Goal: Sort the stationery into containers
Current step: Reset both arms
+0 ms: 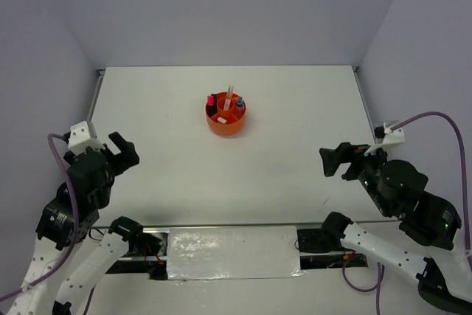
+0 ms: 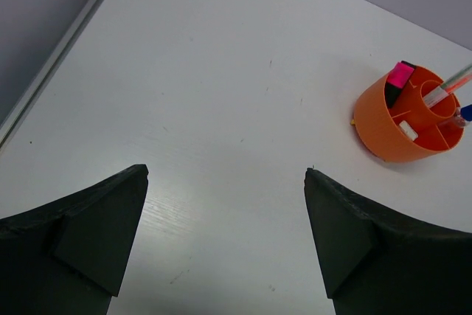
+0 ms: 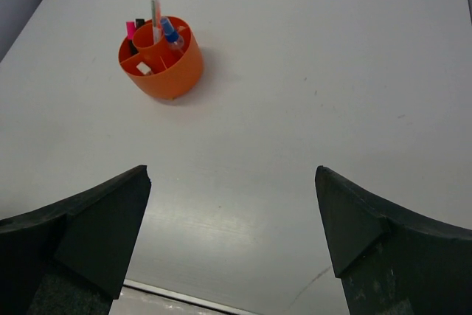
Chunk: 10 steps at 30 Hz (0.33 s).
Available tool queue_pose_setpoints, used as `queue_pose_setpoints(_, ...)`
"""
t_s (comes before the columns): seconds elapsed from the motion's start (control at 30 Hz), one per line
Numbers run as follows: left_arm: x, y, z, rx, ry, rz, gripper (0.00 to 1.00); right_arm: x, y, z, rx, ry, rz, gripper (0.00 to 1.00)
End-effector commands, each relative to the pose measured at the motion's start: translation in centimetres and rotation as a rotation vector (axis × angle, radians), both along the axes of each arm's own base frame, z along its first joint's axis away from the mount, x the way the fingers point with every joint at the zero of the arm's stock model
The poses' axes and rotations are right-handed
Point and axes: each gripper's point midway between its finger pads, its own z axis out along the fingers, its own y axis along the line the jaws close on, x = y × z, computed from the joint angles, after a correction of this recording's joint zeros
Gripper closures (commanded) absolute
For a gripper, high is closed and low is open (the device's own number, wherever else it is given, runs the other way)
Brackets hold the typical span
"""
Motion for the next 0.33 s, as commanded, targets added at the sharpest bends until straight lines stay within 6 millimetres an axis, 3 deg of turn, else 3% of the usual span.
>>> queue_pose_setpoints(0.0, 0.0, -0.6, -0.6, 0.008, -0.005, -0.047, 0.01, -1.1, -1.0, -1.6, -0.006, 0.034, 0.002, 0.0)
queue_pose_setpoints(0.3, 0.9, -1.8, -1.9, 0.012, 0.026, -0.103, 0.01, -0.6, -1.2, -2.3, -0.012, 0.038, -0.034, 0.0)
